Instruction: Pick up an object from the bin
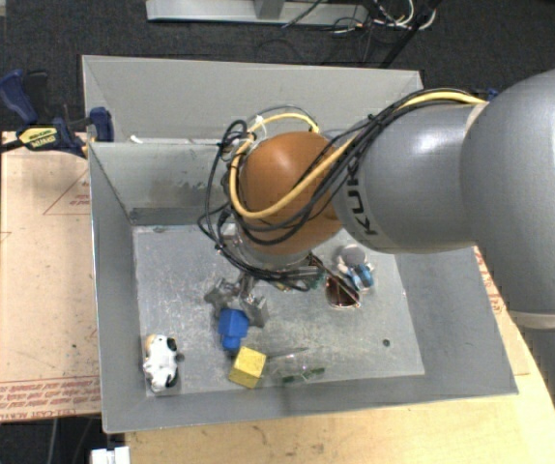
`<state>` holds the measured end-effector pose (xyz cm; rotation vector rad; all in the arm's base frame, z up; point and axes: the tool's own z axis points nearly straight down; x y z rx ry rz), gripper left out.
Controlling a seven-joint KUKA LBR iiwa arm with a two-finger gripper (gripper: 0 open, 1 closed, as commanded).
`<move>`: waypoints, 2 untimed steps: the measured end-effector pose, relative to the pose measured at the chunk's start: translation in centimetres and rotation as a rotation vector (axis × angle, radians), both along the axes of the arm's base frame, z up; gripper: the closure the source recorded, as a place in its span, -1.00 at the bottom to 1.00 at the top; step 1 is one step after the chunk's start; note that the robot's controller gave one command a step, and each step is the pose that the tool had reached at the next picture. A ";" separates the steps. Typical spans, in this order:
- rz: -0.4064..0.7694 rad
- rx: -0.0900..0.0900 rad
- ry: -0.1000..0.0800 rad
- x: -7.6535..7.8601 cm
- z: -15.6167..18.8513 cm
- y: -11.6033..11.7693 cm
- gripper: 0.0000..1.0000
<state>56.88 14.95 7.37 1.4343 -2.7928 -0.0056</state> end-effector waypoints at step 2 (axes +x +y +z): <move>-0.001 -0.001 0.001 0.0 3.5 0.1 1.00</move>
Offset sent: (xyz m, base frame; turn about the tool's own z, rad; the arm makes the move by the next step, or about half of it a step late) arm 0.0002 0.0000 0.0836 0.0000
